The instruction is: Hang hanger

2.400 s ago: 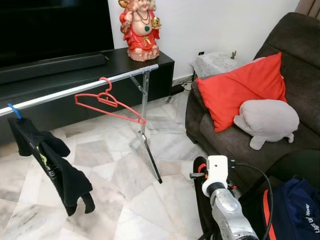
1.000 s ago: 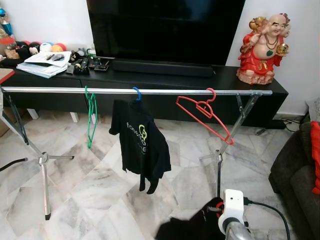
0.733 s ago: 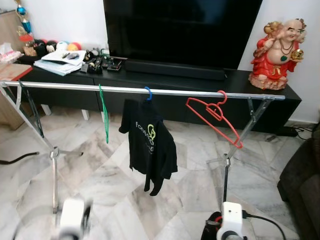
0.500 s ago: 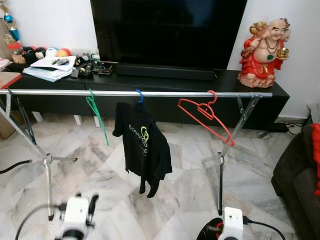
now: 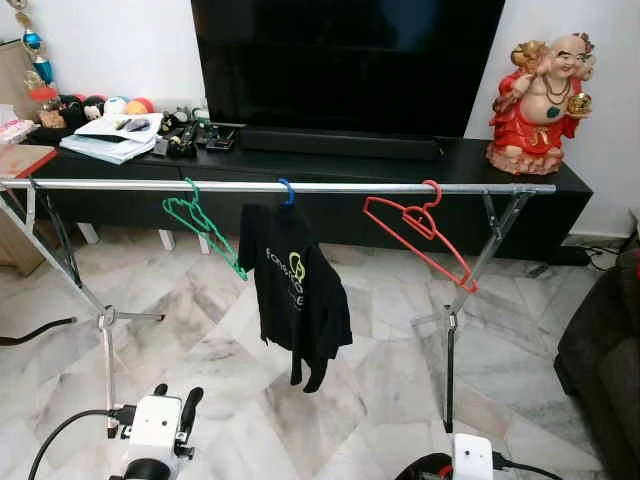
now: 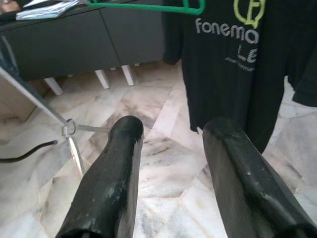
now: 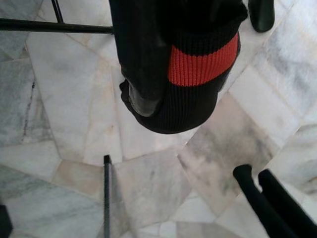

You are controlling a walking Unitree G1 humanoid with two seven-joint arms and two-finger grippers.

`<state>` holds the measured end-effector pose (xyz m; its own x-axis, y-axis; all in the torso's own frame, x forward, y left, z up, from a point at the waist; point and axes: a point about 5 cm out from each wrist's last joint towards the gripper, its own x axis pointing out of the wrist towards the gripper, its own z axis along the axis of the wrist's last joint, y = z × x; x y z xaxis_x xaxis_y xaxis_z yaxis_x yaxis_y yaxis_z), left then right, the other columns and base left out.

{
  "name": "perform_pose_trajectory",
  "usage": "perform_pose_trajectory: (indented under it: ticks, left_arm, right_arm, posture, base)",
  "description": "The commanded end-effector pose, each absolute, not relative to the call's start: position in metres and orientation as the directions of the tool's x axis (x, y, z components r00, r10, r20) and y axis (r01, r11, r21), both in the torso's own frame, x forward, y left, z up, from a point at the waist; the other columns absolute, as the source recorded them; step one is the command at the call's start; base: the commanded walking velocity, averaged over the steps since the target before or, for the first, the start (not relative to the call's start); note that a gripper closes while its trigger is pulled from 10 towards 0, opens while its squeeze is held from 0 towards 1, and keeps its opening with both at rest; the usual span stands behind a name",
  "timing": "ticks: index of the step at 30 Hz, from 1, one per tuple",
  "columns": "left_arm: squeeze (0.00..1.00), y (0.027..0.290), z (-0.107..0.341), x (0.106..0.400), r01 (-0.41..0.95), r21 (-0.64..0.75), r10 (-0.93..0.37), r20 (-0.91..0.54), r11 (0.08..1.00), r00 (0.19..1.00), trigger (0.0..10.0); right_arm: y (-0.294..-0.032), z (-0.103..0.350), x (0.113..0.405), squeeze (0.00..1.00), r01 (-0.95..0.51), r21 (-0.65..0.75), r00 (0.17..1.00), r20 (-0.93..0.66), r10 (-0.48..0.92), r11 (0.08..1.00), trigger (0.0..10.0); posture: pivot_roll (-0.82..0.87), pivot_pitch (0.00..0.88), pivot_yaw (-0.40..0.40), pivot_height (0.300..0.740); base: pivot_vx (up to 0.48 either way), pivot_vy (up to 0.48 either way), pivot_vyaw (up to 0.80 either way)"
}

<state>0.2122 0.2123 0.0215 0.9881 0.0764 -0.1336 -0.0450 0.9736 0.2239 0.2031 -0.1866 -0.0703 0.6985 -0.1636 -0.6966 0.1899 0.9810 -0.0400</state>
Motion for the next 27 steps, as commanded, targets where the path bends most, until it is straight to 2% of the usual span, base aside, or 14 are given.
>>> perform_pose_trajectory:
  ticks: [1, 10, 25, 27]
  left_arm:
    - [0.00, 0.214, 0.025, 0.214, -0.033, 0.228, 0.067, -0.141, 0.973, 0.988, 10.0]
    - [0.00, 0.212, 0.026, 0.214, -0.035, 0.225, 0.072, -0.161, 0.974, 0.984, 10.0]
    - [0.00, 0.210, 0.030, 0.213, -0.042, 0.214, 0.078, -0.162, 0.976, 0.984, 10.0]
    - [0.00, 0.208, 0.031, 0.214, -0.041, 0.211, 0.076, -0.161, 0.977, 0.984, 10.0]
  right_arm:
    - [-0.187, -0.066, 0.210, 0.00, 0.206, -0.034, 0.718, -0.674, -0.174, 0.978, 10.0]
    - [-0.185, -0.058, 0.222, 0.00, 0.211, -0.030, 0.750, -0.636, -0.182, 0.977, 10.0]
    - [-0.186, -0.058, 0.222, 0.00, 0.225, -0.031, 0.746, -0.638, -0.193, 0.974, 10.0]
    - [-0.187, -0.058, 0.223, 0.00, 0.235, -0.029, 0.746, -0.635, -0.200, 0.971, 10.0]
  posture:
    - [0.06, 0.000, 0.022, 0.740]
    - [0.08, 0.002, 0.013, 0.740]
    - [0.08, 0.022, 0.013, 0.740]
    - [0.08, 0.026, 0.015, 0.740]
  base:
    - [0.000, 0.349, 0.00]
    - [0.000, 0.347, 0.00]
    - [0.000, 0.345, 0.00]
    - [0.000, 0.000, 0.00]
